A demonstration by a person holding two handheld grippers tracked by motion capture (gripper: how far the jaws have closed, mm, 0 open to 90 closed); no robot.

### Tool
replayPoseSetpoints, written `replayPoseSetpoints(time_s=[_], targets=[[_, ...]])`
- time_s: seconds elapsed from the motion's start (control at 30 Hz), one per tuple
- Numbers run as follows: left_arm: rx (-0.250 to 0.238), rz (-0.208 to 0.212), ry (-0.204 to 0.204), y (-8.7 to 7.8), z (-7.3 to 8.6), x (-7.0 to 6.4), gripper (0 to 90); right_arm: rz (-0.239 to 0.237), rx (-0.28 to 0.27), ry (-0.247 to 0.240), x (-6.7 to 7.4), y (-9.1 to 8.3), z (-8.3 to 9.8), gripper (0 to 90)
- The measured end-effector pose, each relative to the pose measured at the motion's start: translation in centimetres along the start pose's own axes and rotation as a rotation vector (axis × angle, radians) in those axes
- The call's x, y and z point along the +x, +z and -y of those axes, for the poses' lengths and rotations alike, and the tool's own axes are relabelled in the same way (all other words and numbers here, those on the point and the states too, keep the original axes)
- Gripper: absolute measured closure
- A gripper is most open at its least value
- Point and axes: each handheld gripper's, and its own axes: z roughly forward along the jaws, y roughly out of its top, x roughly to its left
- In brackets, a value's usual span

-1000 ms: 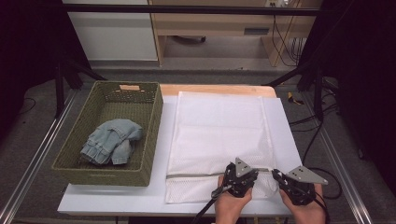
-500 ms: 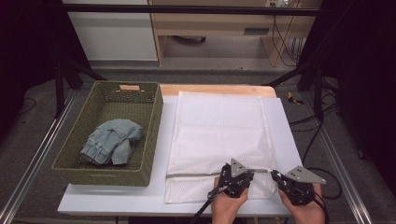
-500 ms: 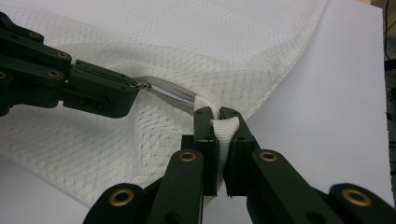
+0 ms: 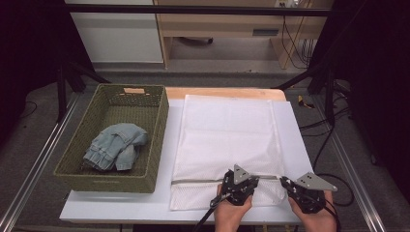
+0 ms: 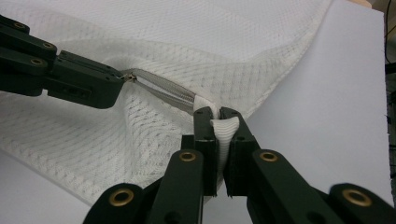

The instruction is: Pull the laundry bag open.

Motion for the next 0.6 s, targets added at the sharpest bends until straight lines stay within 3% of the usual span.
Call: replayPoseSetpoints(time_s=[0.43, 0.6], targets=[[0.007, -0.004, -0.018, -0.51, 0.43, 0.55, 87.0, 0.021, 0.017, -0.027, 0.24, 0.1, -0.06, 85.7], [0.014, -0.011, -0.006, -0.68, 0.43, 0.64, 87.0, 0.02, 0.019, -0.03, 0.26, 0.13, -0.07, 85.8]])
